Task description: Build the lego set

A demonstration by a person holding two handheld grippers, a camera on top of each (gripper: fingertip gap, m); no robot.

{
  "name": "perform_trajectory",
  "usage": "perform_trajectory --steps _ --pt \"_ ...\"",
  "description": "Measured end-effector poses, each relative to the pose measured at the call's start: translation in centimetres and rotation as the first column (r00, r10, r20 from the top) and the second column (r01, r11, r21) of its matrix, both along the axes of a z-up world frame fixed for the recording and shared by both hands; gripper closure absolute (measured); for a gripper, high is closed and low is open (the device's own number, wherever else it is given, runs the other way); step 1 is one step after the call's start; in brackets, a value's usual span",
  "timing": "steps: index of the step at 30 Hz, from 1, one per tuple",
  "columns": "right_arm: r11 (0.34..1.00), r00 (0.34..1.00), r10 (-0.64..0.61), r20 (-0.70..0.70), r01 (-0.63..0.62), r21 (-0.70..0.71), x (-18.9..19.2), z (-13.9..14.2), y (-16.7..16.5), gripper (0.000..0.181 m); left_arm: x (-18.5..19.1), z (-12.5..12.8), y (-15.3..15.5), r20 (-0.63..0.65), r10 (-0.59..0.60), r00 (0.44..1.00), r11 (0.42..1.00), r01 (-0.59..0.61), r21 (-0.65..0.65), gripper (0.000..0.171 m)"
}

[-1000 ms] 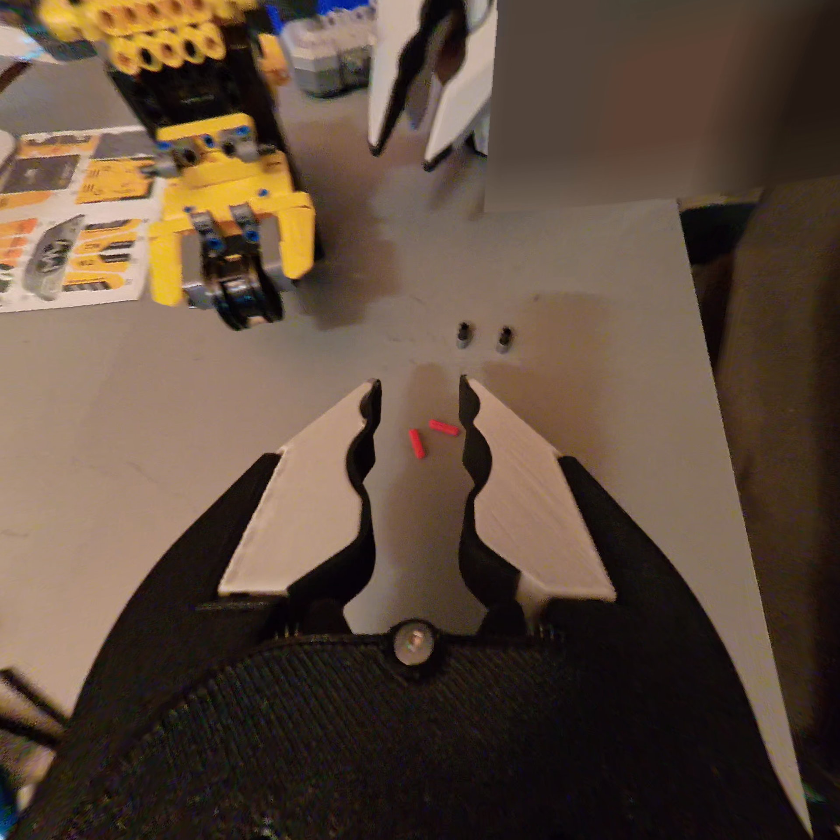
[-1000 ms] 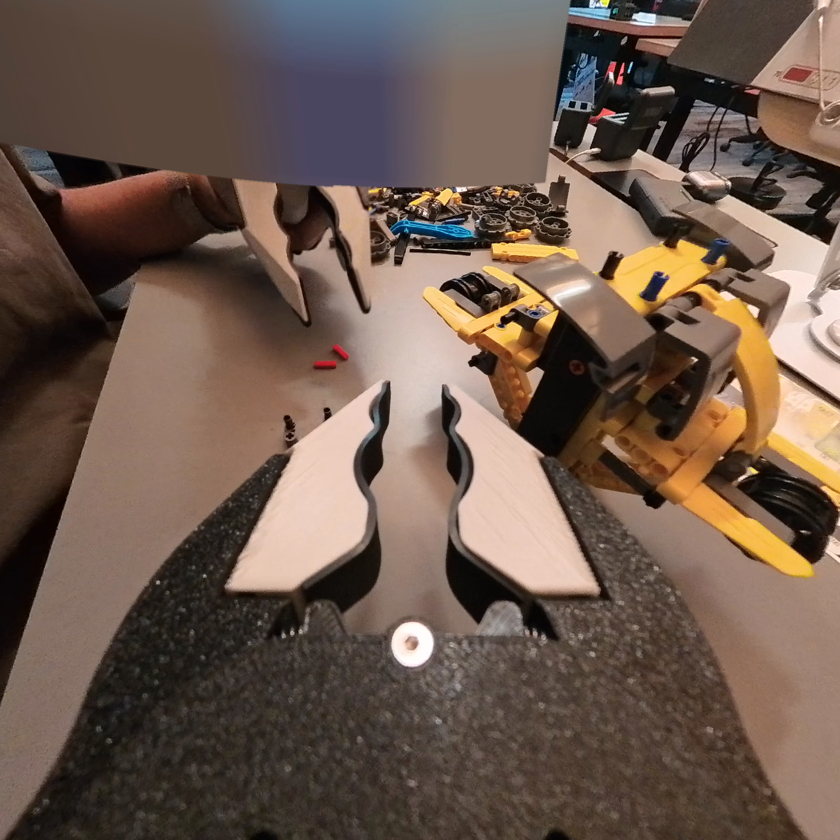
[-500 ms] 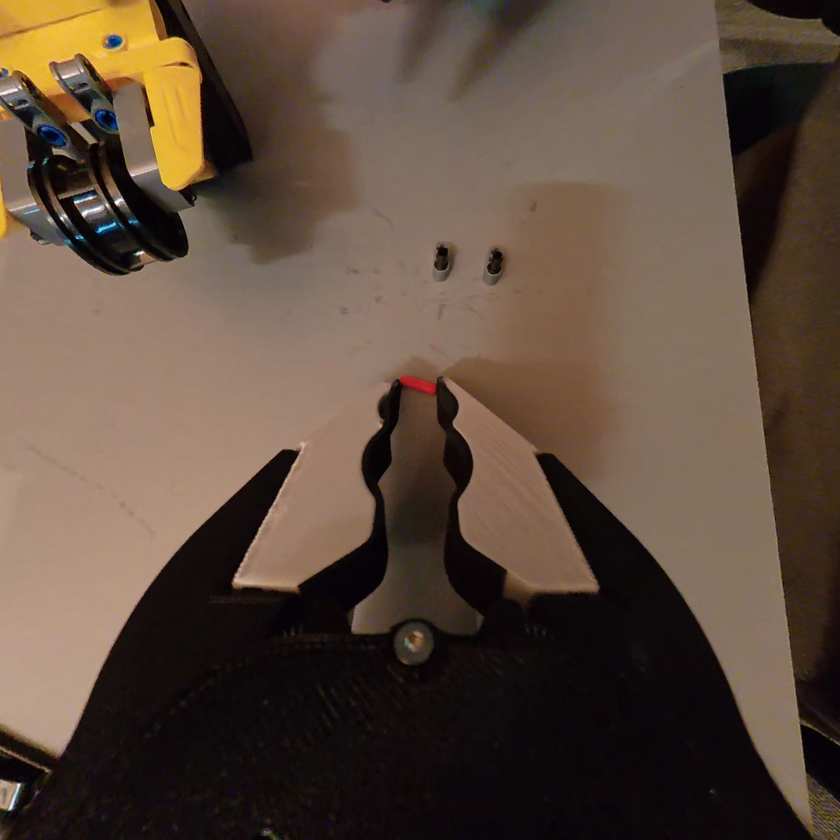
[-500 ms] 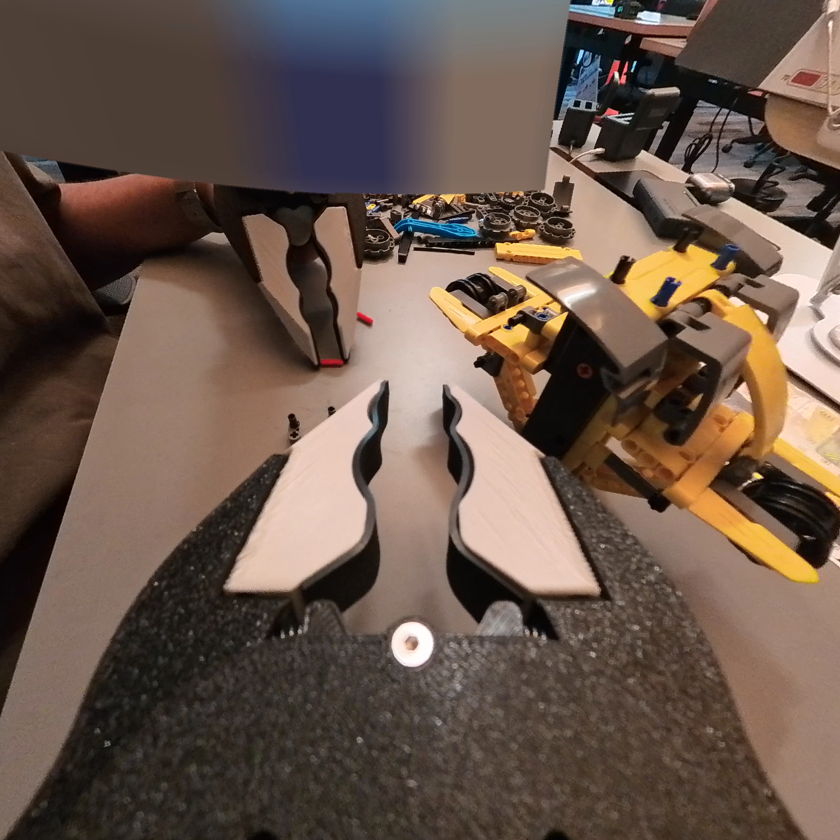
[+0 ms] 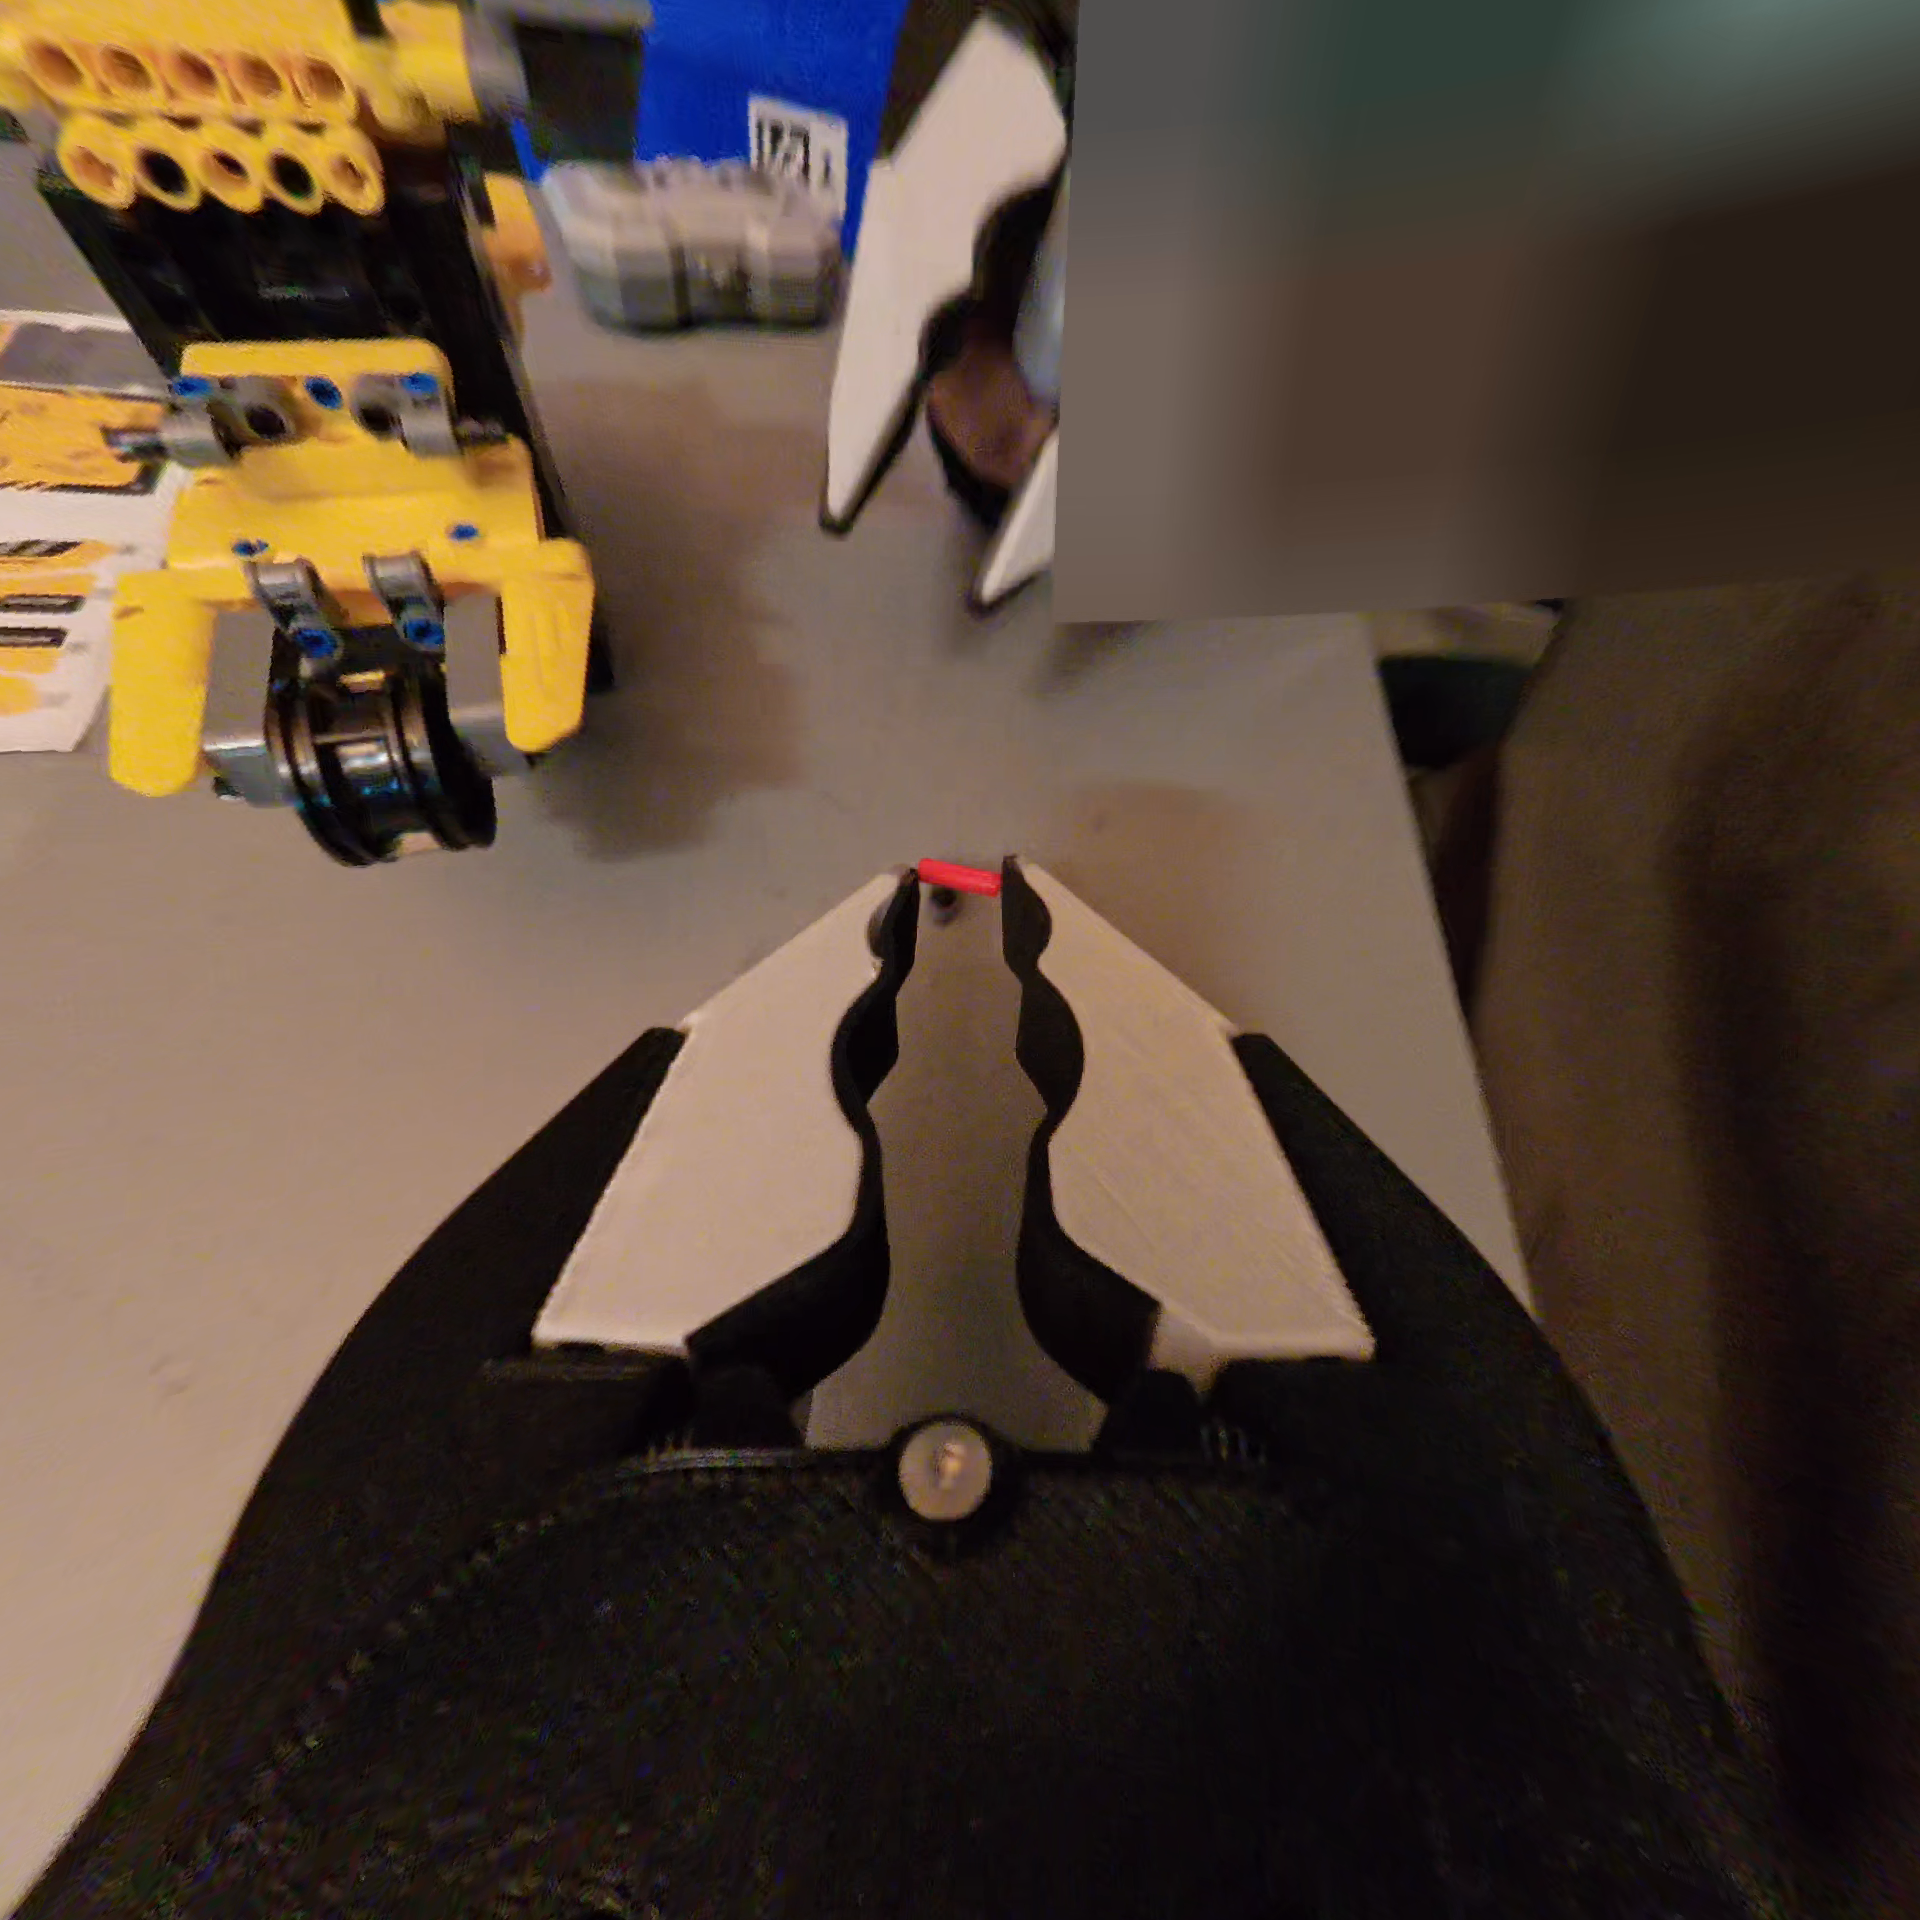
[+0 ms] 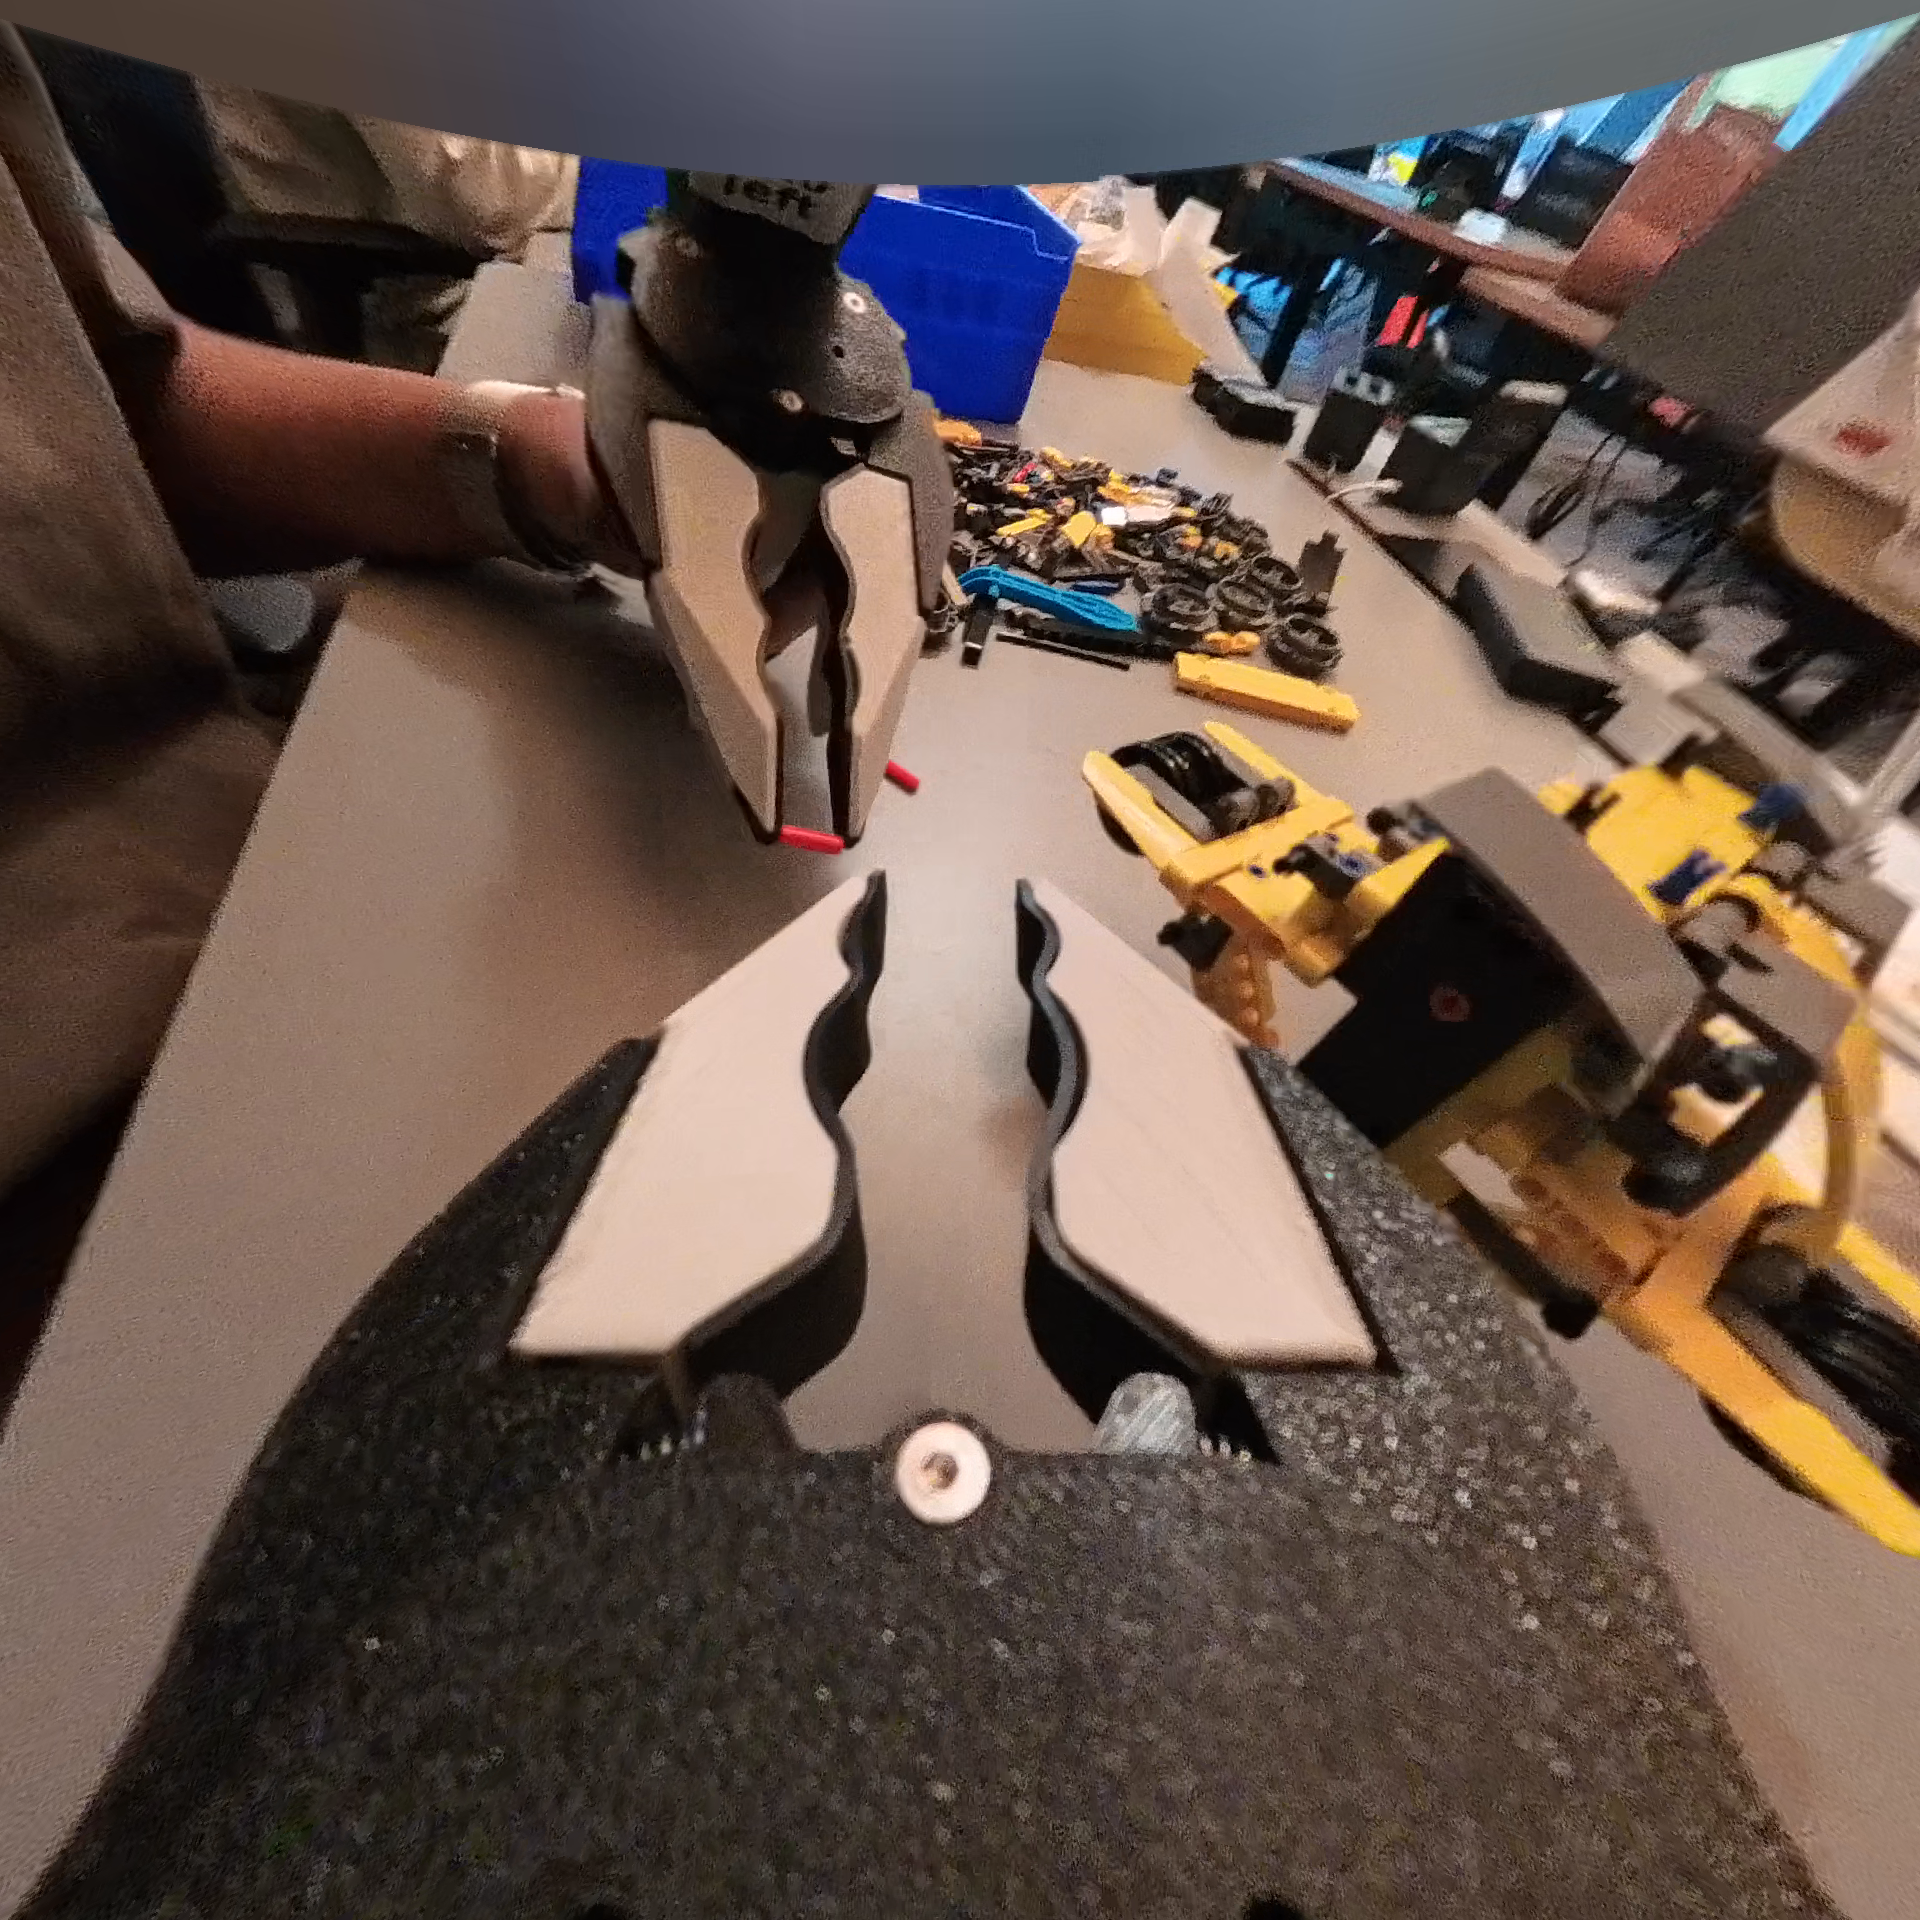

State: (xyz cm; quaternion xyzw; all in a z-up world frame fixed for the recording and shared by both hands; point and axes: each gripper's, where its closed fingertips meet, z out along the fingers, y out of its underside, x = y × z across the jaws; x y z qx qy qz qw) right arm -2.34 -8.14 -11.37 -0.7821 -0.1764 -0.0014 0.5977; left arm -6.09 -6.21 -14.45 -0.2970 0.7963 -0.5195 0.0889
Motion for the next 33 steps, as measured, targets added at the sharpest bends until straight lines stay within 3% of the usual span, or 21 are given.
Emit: perform_trajectory --steps 7,15,22,33 --pt "0.996 0.983 0.003 0.184 -0.019 0.087 -2.2 0.1 1.0 0.16 0.1 3.5 -0.9 -0.133 -0.079 0.988 0.917 0.02 -0.399 0.161" --pt "0.994 0.958 0.021 0.286 -0.051 0.098 -3.6 -0.2 1.3 0.164 0.0 2.8 -1.7 -0.139 -0.091 0.986 0.935 0.036 -0.354 0.16" --pt "0.993 0.955 0.036 0.295 -0.066 0.094 -3.9 -0.5 1.4 0.174 -0.2 2.8 -2.0 -0.162 -0.118 0.98 0.926 0.05 -0.374 0.161" --pt "0.985 0.993 0.046 0.111 -0.063 0.159 -3.5 1.8 1.0 0.178 -0.6 4.4 -2.0 -0.232 -0.232 0.945 0.817 0.059 -0.574 0.144"
